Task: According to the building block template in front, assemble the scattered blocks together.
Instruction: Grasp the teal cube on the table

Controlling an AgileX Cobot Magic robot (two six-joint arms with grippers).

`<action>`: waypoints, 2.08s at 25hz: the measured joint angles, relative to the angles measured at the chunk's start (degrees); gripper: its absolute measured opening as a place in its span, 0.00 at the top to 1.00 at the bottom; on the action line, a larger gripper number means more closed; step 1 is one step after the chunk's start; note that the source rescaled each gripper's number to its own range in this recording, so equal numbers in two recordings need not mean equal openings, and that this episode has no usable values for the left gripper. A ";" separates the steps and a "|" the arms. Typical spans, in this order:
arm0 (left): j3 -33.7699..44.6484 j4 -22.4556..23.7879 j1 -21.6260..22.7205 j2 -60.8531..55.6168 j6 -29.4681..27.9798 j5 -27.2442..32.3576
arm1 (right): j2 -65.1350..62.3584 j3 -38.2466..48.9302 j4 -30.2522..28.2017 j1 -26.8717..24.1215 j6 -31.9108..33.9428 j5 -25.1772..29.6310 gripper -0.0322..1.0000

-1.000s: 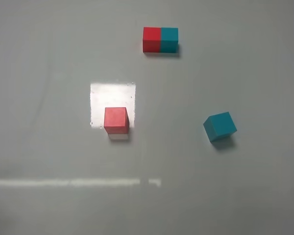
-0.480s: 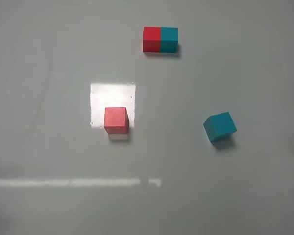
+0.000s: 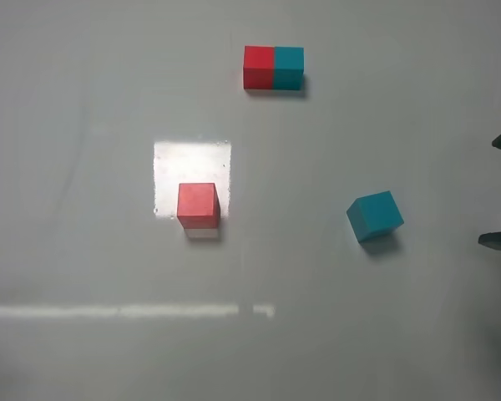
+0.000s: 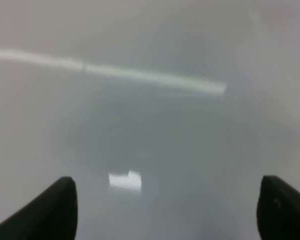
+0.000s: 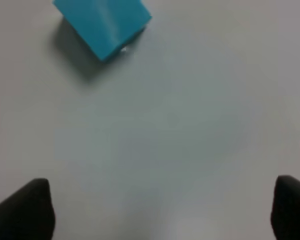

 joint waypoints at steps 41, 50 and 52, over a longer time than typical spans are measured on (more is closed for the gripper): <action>0.00 0.00 0.00 0.00 -0.08 0.06 | 23.61 -3.65 -15.02 14.60 1.23 -2.27 0.18; 0.00 0.00 0.00 0.00 -0.08 0.06 | 24.84 -3.65 -15.01 14.60 1.57 -2.33 0.56; 0.00 0.00 0.00 0.00 -0.08 0.06 | 24.84 -3.65 -15.09 14.60 1.86 -2.39 0.71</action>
